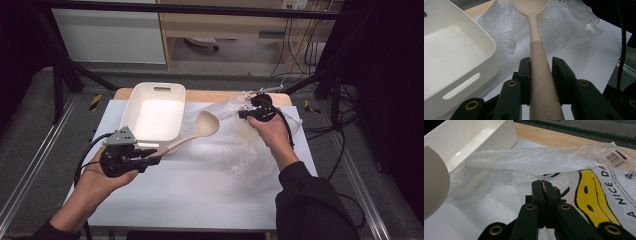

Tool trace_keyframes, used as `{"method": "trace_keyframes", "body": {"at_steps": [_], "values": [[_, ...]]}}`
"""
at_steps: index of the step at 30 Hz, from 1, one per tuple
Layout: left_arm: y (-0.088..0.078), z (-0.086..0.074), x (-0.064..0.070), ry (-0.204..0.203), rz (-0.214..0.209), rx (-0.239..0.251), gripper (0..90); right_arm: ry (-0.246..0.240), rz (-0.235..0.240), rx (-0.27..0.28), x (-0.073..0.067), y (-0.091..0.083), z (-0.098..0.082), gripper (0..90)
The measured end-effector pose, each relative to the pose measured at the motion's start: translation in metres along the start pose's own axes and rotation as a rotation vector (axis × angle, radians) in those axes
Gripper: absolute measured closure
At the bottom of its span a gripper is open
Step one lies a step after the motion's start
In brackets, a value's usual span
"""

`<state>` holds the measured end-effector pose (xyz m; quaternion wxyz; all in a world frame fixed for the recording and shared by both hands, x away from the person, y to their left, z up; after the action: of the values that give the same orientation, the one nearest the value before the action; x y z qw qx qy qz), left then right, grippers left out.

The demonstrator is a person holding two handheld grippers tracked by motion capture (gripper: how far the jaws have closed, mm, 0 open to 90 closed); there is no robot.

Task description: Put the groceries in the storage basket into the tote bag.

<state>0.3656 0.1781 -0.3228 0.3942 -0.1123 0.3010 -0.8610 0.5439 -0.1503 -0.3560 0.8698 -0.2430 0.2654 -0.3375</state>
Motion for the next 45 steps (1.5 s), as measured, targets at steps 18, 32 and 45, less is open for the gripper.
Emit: {"method": "trace_keyframes", "body": {"at_steps": [18,32,45], "values": [[0.016,0.000,-0.006,0.036,-0.027,-0.013,69.7,0.001,0.008,0.003,0.000,-0.001,0.000,90.0],[0.035,-0.006,-0.013,0.036,-0.072,-0.020,69.7,0.002,0.006,0.004,0.002,0.000,0.000,90.0],[0.058,-0.003,-0.003,0.076,-0.073,-0.058,69.7,-0.003,0.011,0.012,-0.002,-0.001,0.001,90.0]]}}
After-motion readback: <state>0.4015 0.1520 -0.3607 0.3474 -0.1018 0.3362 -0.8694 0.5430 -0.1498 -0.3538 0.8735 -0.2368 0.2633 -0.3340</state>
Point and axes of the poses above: each handheld gripper's, and its own axes: y roughly forward along the jaws, z roughly out of its top, x roughly to its right, the point moved 5 cm from there along y, roughly forward along the jaws, and after that the axes turned 12 degrees about z, right-handed, at the moved point
